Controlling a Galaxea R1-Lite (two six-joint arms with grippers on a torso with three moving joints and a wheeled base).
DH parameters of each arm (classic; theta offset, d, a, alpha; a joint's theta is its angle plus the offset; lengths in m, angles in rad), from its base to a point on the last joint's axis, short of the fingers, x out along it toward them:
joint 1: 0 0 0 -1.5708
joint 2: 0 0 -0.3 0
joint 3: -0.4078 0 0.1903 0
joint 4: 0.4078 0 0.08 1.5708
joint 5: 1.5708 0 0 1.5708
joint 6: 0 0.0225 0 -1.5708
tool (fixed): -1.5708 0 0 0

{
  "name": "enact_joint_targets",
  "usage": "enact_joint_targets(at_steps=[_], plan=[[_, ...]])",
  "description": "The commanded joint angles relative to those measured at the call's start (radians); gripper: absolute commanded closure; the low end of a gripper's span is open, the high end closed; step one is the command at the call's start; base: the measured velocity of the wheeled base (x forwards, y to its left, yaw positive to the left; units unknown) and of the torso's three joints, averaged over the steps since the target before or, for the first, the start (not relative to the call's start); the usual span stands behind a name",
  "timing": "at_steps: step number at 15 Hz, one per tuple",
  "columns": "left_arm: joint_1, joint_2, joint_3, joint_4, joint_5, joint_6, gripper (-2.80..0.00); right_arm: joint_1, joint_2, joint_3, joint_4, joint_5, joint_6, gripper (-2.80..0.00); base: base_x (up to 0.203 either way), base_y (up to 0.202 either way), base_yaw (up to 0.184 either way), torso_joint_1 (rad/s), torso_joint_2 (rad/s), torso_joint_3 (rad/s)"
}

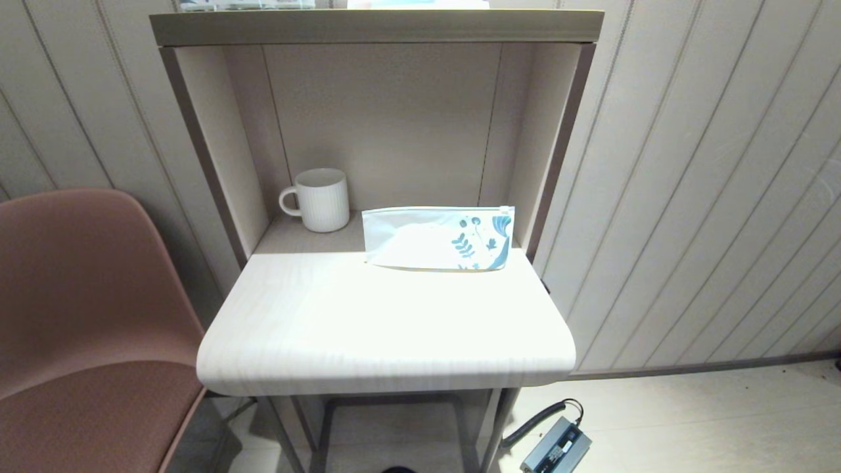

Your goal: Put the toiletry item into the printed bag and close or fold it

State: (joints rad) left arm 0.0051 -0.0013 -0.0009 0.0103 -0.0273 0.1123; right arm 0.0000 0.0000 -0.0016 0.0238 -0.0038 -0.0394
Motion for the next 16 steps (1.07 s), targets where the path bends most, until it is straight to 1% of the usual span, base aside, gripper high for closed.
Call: enact_joint_targets(at_steps=[1, 2, 4, 5, 7, 9, 16], plan=[[-0.001, 0.003, 0.001, 0.000, 0.002, -0.006, 0.00, 0.000, 0.000, 0.002, -0.018, -0.004, 0.016, 0.00, 0.000, 0.000, 0.000, 0.000, 0.00, 0.000], [-0.001, 0.001, 0.001, 0.001, 0.004, -0.019, 0.00, 0.000, 0.000, 0.002, -0.018, -0.010, 0.018, 0.00, 0.000, 0.000, 0.000, 0.000, 0.00, 0.000], [-0.001, 0.001, 0.001, -0.003, 0.020, -0.077, 0.00, 0.000, 0.000, 0.002, -0.018, -0.012, 0.023, 0.00, 0.000, 0.000, 0.000, 0.000, 0.00, 0.000], [-0.001, 0.001, 0.001, -0.004, 0.023, -0.086, 0.00, 0.000, 0.000, 0.002, -0.018, -0.013, 0.024, 0.00, 0.000, 0.000, 0.000, 0.000, 0.00, 0.000], [-0.001, 0.001, 0.001, -0.004, 0.023, -0.086, 0.00, 0.000, 0.000, 0.002, -0.018, -0.013, 0.024, 0.00, 0.000, 0.000, 0.000, 0.000, 0.00, 0.000], [-0.001, 0.001, 0.001, -0.006, 0.023, -0.101, 0.00, 0.000, 0.000, 0.002, -0.018, -0.013, 0.024, 0.00, 0.000, 0.000, 0.000, 0.000, 0.00, 0.000], [-0.002, 0.001, 0.001, -0.007, 0.023, -0.103, 0.00, 0.000, 0.000, 0.002, -0.018, -0.013, 0.026, 0.00, 0.000, 0.000, 0.000, 0.000, 0.00, 0.000]])
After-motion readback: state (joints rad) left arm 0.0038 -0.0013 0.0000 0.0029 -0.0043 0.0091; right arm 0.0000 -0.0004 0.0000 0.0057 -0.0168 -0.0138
